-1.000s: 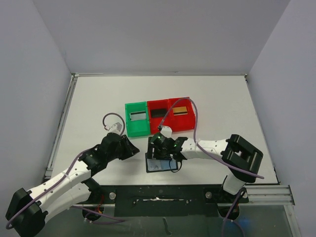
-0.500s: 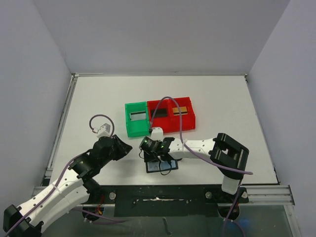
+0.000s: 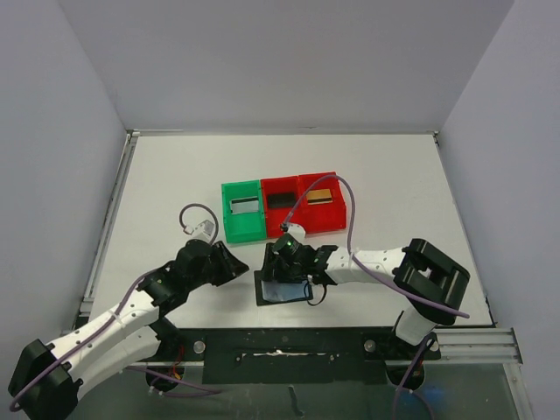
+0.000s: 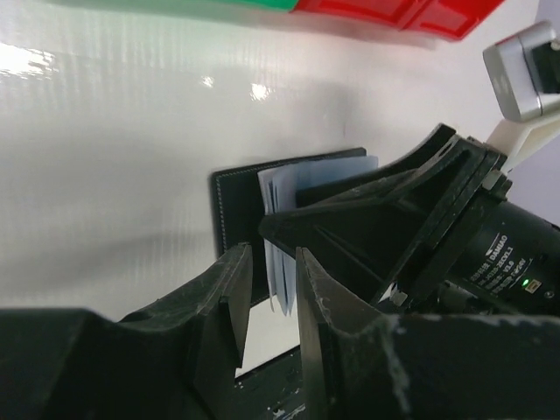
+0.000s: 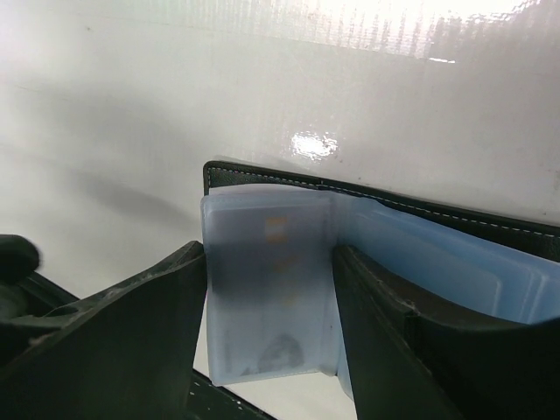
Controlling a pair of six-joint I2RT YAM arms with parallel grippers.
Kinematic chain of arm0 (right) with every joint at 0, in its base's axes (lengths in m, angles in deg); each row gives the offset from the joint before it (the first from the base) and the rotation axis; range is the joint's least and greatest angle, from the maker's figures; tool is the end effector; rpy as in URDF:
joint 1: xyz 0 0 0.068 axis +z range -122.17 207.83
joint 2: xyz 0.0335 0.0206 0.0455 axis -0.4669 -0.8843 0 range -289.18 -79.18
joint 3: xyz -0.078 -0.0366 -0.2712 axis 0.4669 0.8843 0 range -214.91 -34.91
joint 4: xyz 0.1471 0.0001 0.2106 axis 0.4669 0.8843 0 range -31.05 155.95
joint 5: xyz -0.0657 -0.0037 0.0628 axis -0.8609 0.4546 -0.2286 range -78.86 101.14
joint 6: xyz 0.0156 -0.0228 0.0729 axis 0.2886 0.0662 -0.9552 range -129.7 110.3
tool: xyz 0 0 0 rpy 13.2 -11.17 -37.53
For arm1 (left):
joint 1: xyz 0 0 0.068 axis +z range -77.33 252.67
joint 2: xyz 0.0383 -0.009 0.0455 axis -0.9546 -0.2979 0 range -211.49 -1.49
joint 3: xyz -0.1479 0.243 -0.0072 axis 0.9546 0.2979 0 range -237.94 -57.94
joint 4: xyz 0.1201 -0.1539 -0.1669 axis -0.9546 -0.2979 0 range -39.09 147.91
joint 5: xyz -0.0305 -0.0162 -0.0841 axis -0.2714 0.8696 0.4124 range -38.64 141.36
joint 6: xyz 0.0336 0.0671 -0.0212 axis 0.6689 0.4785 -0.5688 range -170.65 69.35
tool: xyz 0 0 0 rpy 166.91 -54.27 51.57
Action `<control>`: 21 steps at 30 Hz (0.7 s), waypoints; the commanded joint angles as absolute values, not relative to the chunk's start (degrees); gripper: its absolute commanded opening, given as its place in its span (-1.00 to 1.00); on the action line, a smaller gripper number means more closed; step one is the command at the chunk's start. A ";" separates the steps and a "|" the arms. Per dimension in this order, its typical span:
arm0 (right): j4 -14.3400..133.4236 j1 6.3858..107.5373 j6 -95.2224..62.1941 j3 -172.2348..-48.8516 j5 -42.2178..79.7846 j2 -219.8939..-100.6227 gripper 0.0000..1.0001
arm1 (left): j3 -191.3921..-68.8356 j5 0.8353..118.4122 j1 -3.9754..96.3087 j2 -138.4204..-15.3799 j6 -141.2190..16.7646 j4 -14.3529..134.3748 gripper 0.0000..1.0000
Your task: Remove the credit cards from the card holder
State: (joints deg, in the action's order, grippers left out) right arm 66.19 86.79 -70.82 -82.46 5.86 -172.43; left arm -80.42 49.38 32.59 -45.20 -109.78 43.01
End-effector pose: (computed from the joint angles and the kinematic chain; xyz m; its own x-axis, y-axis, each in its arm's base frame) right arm 0.1761 0.2804 0.1473 -0.9207 0.1611 -0.3554 -0.0377 0.8697 0.4921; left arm 0.1388 -0.1138 0.1904 -0.7654 -0.4771 -0.4319 -0.0680 0.7273 -0.6829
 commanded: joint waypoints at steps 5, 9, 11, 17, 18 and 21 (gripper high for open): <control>59.13 84.92 -73.68 -76.44 11.79 -173.72 0.15 | -75.08 61.48 29.93 -51.62 -111.72 61.30 -0.49; 57.21 84.42 -74.11 -75.29 13.01 -173.56 0.15 | -73.63 62.28 28.31 -53.24 -111.98 64.54 -0.48; 56.34 84.25 -74.30 -74.81 13.59 -173.57 0.15 | -73.42 62.96 27.75 -54.35 -111.24 65.29 -0.45; 54.06 83.55 -75.06 -73.29 14.89 -173.16 0.15 | -72.90 62.72 26.00 -56.48 -110.07 68.42 -0.39; 53.84 83.44 -75.02 -73.09 15.00 -173.07 0.15 | -72.88 62.37 26.02 -56.77 -110.11 68.22 -0.40; 53.12 83.04 -75.10 -72.52 15.40 -172.80 0.15 | -72.84 60.09 26.00 -57.62 -110.81 65.93 -0.44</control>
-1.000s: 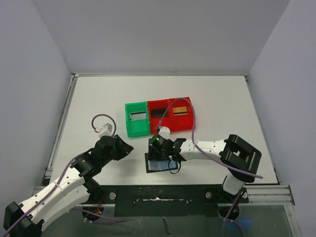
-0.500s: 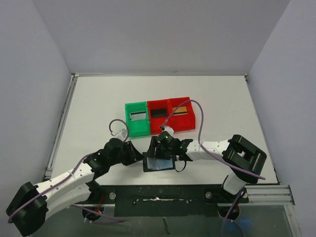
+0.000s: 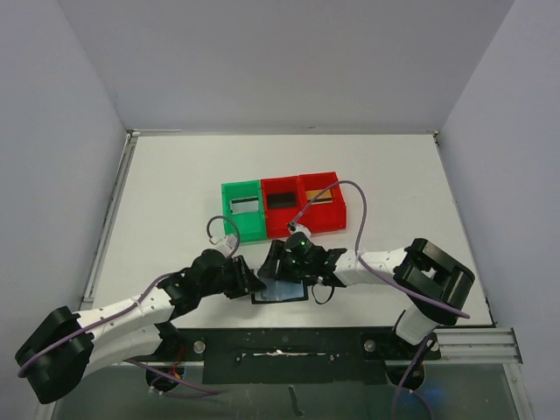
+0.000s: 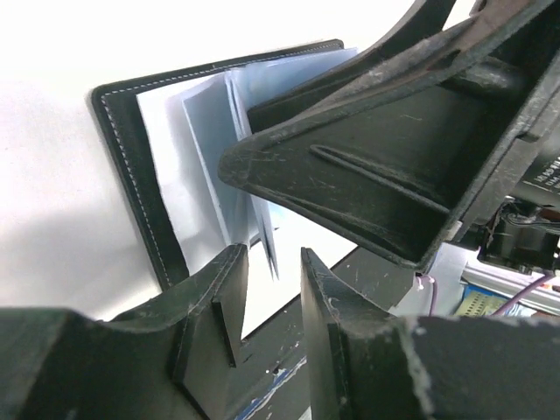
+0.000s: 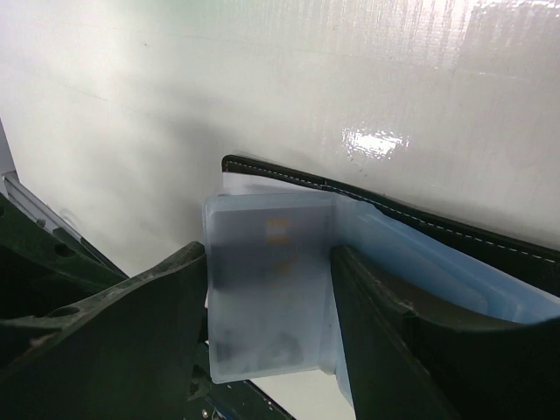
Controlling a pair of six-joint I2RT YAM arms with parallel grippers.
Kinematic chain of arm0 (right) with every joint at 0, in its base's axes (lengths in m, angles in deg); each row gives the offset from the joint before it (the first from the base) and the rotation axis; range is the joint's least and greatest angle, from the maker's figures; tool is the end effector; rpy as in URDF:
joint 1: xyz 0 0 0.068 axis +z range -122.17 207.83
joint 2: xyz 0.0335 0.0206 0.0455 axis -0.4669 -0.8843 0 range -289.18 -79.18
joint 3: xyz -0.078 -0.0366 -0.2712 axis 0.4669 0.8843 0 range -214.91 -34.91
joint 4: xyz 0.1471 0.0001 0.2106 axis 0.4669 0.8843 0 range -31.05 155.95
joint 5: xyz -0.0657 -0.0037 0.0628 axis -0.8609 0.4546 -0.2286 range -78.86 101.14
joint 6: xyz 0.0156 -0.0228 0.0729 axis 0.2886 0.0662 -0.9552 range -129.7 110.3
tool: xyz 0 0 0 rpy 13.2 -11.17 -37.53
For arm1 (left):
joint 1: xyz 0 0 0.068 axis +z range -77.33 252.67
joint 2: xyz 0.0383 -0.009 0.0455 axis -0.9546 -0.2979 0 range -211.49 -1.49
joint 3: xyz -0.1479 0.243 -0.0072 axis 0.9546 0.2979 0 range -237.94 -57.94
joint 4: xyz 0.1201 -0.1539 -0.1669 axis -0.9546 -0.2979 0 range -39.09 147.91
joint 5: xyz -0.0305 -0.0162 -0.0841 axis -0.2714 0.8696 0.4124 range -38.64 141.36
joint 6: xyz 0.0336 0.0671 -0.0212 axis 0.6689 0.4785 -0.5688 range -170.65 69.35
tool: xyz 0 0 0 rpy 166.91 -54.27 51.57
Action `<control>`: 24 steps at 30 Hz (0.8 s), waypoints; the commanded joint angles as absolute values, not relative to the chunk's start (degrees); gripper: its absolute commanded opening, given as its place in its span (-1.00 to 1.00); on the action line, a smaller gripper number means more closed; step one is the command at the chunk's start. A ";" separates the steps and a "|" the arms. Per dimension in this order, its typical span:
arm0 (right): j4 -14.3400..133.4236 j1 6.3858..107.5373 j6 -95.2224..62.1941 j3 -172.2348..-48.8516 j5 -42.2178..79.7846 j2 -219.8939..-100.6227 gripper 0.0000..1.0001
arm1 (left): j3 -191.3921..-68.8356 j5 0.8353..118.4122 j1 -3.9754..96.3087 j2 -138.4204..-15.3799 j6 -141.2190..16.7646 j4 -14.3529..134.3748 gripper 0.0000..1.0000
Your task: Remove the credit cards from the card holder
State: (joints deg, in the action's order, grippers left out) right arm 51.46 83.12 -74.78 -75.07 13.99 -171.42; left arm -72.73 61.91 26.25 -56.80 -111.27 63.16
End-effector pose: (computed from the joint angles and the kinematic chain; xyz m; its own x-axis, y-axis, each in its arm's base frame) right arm 0.1830 0.2697 0.1382 -0.9313 0.2464 -0.2684 0.0083 0.7508 0.6605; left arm 0.1278 -0.1520 0.1496 -0.9056 -0.2910 -0.3084 0.0531 0.6437 -0.7634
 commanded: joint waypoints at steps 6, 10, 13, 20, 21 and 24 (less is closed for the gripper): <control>50.86 82.26 -75.67 -70.89 16.47 -172.56 0.12 | -71.68 57.50 25.91 -55.82 -111.72 64.60 -0.49; 49.33 81.77 -76.09 -69.74 17.16 -171.94 0.08 | -71.97 56.42 25.91 -54.94 -111.50 62.93 -0.48; 47.75 81.30 -76.36 -68.84 17.93 -171.56 0.08 | -72.44 57.17 25.91 -56.33 -111.19 63.78 -0.48; 45.49 80.92 -76.66 -67.56 18.92 -171.54 0.02 | -72.83 55.77 25.91 -56.36 -111.36 63.31 -0.54; 44.90 80.79 -76.82 -67.18 19.02 -171.20 0.02 | -73.00 55.36 25.91 -56.47 -111.23 62.71 -0.54; 43.33 80.36 -77.18 -66.11 19.59 -170.62 0.01 | -73.74 55.21 25.91 -57.62 -110.90 61.55 -0.54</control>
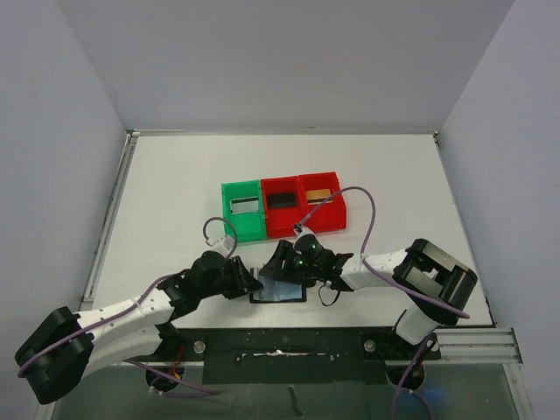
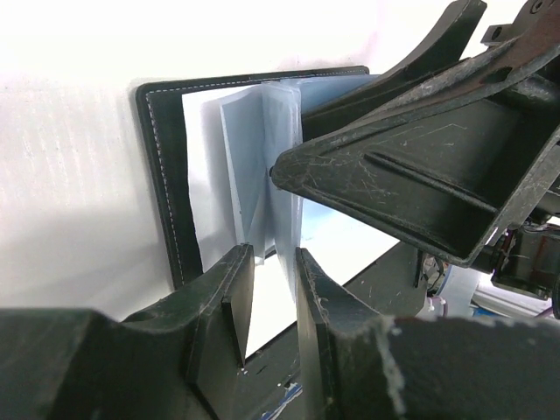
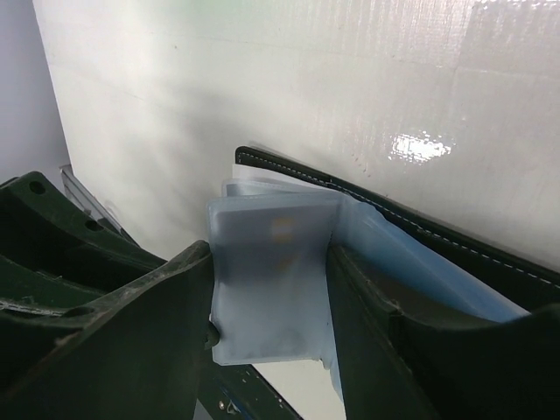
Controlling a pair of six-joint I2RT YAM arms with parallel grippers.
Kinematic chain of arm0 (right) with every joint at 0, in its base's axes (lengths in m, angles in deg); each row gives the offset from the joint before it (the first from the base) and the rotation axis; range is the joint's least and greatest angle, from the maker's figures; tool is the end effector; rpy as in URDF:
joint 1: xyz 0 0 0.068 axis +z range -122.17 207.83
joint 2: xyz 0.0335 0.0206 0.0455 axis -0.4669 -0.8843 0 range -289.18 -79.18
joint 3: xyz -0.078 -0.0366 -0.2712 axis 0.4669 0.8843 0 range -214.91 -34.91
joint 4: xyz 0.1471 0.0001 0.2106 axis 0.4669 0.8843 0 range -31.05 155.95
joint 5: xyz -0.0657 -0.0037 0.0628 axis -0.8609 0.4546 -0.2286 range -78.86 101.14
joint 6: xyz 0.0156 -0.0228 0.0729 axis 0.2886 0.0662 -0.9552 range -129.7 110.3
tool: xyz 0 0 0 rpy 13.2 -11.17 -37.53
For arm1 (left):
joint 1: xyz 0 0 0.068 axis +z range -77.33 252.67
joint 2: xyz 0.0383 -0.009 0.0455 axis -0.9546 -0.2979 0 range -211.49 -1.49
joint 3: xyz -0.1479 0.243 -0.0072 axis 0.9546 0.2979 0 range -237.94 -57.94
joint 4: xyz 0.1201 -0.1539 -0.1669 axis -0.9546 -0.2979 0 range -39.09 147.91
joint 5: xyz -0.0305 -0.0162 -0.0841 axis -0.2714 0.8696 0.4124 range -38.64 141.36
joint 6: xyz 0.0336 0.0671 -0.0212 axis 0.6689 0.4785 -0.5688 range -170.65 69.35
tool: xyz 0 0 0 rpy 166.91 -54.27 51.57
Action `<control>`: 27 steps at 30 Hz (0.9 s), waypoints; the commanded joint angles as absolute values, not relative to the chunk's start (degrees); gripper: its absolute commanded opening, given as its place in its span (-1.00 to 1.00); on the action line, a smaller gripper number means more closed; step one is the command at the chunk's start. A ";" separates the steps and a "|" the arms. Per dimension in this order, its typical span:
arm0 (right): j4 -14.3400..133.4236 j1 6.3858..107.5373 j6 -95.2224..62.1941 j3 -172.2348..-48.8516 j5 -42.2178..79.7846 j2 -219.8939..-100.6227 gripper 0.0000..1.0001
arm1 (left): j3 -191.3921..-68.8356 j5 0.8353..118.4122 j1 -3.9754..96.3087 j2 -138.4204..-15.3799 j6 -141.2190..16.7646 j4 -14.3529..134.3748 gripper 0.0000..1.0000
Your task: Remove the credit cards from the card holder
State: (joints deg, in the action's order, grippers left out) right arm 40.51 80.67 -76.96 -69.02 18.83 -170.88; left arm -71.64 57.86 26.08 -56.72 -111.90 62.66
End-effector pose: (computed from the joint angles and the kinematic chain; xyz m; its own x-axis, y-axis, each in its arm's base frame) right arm 0.1840 0.2574 0.1306 -0.9336 0.2815 -0.2218 0.0224 0.6636 0.7478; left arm 0.1280 -0.1464 0.1421 -0.8853 -0.3317 -0.3258 0.0164 0.6780 -0.7349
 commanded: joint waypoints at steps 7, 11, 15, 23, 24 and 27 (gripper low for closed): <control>38.55 79.20 -78.48 -63.60 21.49 -170.31 -0.08 | -72.80 55.96 25.95 -55.91 -110.99 63.54 -0.50; 36.92 78.65 -78.78 -62.31 21.86 -169.85 -0.07 | -73.75 57.10 25.91 -55.47 -109.91 62.63 -0.39; 34.16 78.16 -79.70 -60.86 22.63 -169.66 -0.08 | -75.66 57.20 25.91 -53.89 -108.57 61.28 -0.30; 29.72 77.31 -80.91 -58.90 24.10 -169.85 -0.06 | -77.59 58.28 25.91 -56.10 -107.61 62.03 -0.32; 29.62 77.32 -80.93 -58.83 24.14 -169.88 -0.06 | -77.67 58.73 25.91 -56.64 -107.34 62.44 -0.31; 29.50 77.28 -80.91 -58.82 24.24 -169.79 -0.06 | -77.56 60.39 25.91 -58.46 -106.68 64.29 -0.31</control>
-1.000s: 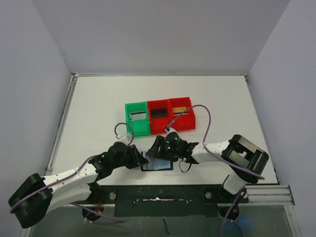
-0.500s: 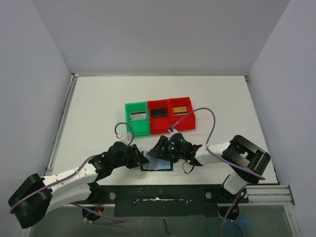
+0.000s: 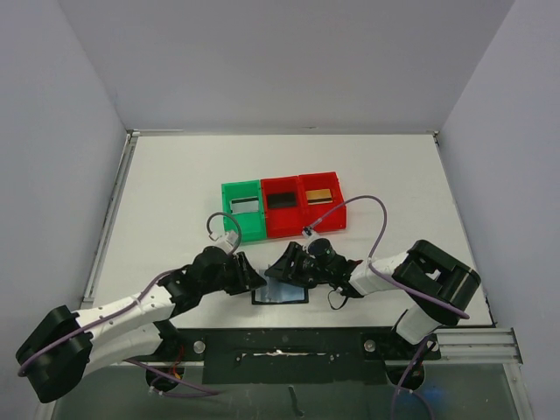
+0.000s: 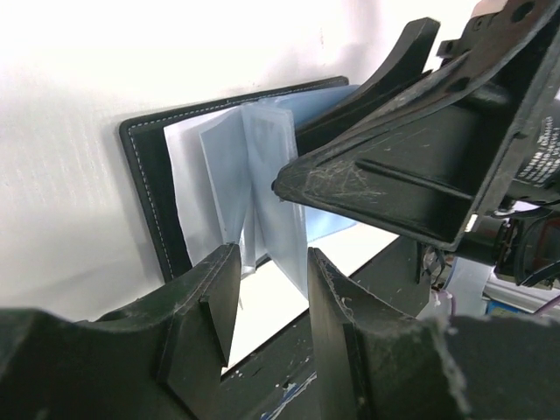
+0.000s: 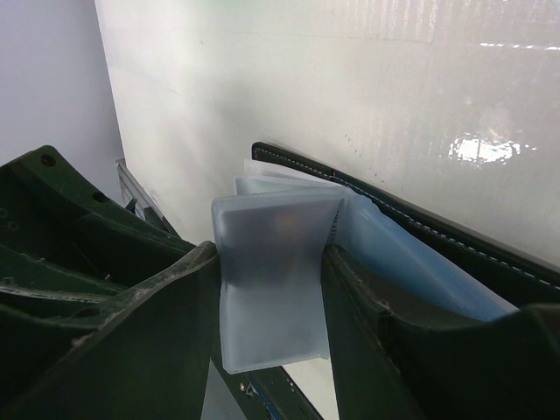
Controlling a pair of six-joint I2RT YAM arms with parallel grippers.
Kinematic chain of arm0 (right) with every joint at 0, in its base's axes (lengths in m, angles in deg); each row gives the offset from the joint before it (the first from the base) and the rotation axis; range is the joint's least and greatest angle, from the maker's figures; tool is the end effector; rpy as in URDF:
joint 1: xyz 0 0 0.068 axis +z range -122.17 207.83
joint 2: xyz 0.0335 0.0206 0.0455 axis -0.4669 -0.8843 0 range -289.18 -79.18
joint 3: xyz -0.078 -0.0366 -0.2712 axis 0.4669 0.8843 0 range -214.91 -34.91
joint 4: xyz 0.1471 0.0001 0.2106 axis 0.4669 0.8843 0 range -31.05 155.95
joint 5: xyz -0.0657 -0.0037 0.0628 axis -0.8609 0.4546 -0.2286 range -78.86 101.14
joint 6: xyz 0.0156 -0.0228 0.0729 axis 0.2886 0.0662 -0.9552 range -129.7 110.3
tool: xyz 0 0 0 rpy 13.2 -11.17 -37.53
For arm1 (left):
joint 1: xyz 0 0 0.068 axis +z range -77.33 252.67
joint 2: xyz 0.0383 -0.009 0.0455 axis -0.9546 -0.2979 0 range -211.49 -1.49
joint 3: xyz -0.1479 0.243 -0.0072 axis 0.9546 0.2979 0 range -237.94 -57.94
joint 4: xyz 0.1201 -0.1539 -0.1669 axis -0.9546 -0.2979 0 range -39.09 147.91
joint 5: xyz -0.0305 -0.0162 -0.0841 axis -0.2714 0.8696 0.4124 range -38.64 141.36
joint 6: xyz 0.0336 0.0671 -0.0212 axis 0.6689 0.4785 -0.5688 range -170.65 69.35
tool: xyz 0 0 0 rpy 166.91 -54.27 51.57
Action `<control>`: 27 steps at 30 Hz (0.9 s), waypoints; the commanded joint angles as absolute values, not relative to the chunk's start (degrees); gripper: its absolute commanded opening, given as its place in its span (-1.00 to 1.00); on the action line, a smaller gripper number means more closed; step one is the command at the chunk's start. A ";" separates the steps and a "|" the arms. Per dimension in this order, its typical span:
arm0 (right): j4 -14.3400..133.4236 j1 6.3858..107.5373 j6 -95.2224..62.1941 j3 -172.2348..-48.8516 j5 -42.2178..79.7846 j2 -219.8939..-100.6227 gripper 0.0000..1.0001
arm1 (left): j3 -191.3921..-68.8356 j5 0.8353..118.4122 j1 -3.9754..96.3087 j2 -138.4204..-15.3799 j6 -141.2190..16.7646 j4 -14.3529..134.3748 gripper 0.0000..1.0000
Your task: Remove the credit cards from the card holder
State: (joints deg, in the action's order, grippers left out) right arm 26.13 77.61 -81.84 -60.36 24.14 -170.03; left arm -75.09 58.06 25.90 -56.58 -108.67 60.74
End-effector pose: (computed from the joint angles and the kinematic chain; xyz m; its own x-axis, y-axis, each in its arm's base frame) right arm 0.1797 0.2355 0.1215 -0.9312 0.3352 -0.1431 0.0654 0.5400 0.8391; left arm 0.1333 -0.1532 0.1590 -0.8779 -0.2962 -0.3763 0.0837 0.6788 -0.7295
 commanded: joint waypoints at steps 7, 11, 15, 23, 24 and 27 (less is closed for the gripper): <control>29.15 77.28 -81.03 -58.84 24.24 -169.97 -0.06 | -77.81 61.51 25.58 -62.00 -106.06 66.04 -0.32; 29.06 77.32 -81.17 -58.82 24.24 -170.05 -0.06 | -77.93 60.71 25.56 -61.22 -106.73 66.27 -0.31; 29.94 77.25 -81.03 -58.96 24.13 -169.44 -0.06 | -77.70 58.36 25.56 -58.19 -107.23 64.28 -0.29; 31.59 77.18 -80.48 -59.01 23.37 -168.37 -0.06 | -77.98 61.96 25.41 -61.64 -105.69 67.55 -0.25; 31.61 77.09 -80.47 -59.04 23.36 -168.33 -0.06 | -78.43 61.60 25.19 -62.50 -105.30 67.01 -0.26; 31.53 77.00 -80.20 -59.16 23.60 -168.37 -0.06 | -79.69 61.14 24.71 -64.83 -103.79 65.89 -0.26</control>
State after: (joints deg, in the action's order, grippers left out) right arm 27.11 77.35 -82.10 -60.25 24.31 -169.39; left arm -75.75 60.36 25.44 -62.79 -106.68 63.75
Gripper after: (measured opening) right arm 0.474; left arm 0.370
